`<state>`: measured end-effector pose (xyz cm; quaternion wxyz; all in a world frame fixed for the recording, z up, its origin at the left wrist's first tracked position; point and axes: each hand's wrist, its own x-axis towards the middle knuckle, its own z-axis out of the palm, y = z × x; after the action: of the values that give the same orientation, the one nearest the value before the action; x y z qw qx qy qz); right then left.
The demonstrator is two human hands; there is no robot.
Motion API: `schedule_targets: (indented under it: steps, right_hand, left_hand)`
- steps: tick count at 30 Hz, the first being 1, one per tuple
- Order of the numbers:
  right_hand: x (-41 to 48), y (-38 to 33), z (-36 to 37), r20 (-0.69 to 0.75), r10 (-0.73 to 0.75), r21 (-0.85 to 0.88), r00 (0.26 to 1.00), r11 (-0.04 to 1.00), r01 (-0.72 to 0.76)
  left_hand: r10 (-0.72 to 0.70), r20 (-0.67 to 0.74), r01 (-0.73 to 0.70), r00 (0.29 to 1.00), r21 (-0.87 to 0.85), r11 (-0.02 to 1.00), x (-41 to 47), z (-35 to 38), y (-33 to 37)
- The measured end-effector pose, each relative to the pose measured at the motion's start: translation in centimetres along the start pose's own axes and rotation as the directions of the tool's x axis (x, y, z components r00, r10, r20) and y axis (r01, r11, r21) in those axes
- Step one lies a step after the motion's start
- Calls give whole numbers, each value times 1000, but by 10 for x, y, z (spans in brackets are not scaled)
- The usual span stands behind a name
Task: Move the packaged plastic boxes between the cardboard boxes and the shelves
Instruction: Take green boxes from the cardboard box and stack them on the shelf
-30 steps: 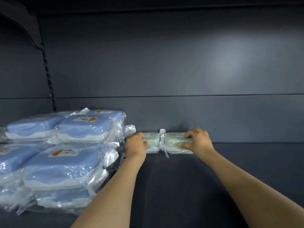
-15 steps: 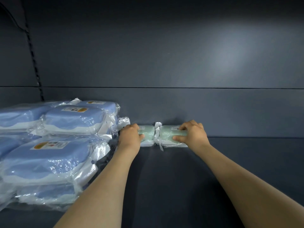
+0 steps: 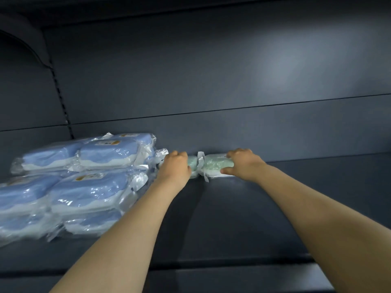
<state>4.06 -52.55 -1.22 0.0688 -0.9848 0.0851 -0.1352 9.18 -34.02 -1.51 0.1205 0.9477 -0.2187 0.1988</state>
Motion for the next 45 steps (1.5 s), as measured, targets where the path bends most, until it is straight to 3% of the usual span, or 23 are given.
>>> schedule_targets:
  steps: [5, 16, 23, 28, 34, 42, 45]
  right_hand:
    - [-60, -14, -30, -26, -39, 31, 999, 999, 40]
    - [-245, -57, -70, 6, -148, -270, 989, 952, 144]
    - [-366, -78, -44, 78, -137, -287, 987, 945, 154]
    - [-440, -70, -5, 226, -62, -217, 972, 970, 113]
    - [-495, -37, 67, 387, 36, -159, 921, 987, 29]
    - [-513, 25, 183, 640, 41, -18, 768, 999, -39]
    - [-516, 48, 224, 717, 91, 35, 691, 986, -166]
  left_hand:
    - [86, 126, -95, 988, 74, 993, -51, -51, 1]
    - [140, 137, -145, 981, 26, 989, -225, -130, 6]
    - [228, 167, -230, 959, -6, 973, -349, -144, 7]
    - [254, 266, -250, 930, -51, 967, -424, -122, 4]
    - [192, 414, -169, 890, -92, 981, -472, -56, 8]
    - [87, 614, -39, 784, -92, 995, -504, 68, 31]
    - [29, 667, 30, 744, -78, 997, -513, 114, 41]
